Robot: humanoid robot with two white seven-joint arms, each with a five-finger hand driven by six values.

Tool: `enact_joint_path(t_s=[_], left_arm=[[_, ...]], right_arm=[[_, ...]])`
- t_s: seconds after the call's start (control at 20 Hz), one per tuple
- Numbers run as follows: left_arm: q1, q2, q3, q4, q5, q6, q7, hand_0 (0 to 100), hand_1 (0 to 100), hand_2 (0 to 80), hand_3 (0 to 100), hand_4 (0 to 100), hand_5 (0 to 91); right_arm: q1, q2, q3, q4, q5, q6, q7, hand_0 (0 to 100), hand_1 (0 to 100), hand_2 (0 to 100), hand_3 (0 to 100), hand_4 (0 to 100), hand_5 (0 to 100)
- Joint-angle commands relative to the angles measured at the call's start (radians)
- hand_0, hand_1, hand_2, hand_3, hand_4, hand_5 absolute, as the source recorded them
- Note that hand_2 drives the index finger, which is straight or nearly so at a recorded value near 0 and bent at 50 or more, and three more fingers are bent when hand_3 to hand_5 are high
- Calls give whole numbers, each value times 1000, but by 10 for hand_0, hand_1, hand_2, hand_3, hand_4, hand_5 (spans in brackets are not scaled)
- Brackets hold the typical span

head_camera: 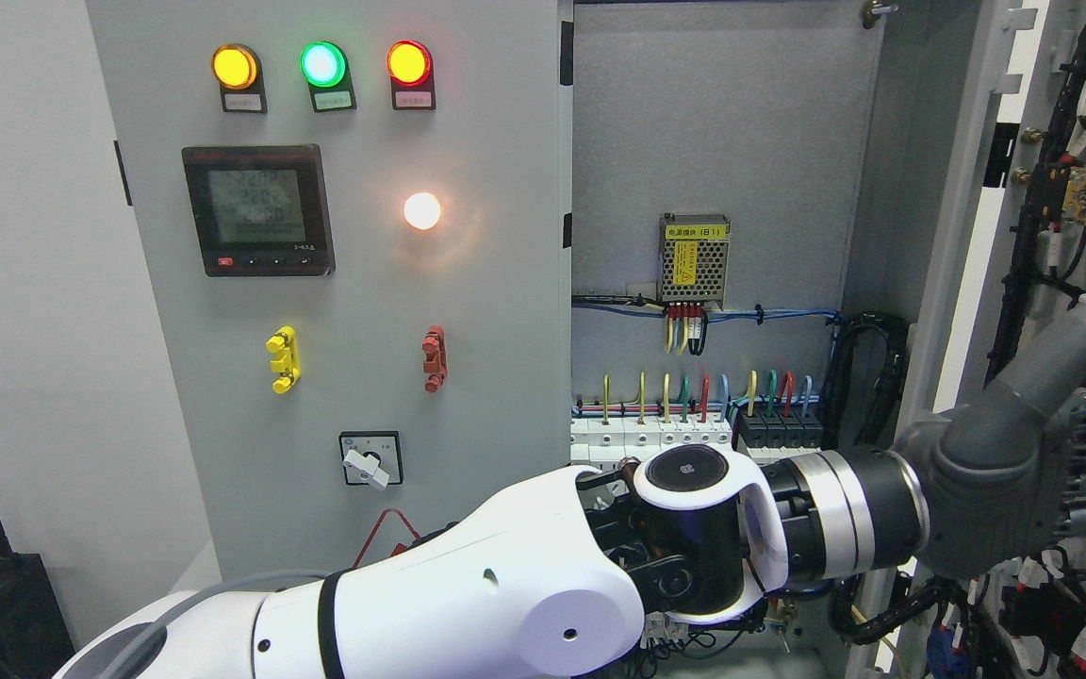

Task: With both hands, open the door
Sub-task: 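Keep pushing the button-covered door wider with the left hand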

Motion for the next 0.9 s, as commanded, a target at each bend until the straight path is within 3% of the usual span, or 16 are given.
enact_joint_path(t_s=[0.0,0.45,0.85], left_arm=[[-2,-14,-39,4,2,7,1,0,0,0,0,32,0],[-5,-12,-35,3,4,7,-4,0,0,0,0,32,0],[-73,29,2,0,68,13,-10,0,0,0,0,31,0]], right_arm=[[1,0,0,0,0,0,-1,0,0,0,0,0,0],[1,0,0,0,0,0,-1,0,0,0,0,0,0],[1,0,0,0,0,0,-1,0,0,0,0,0,0]])
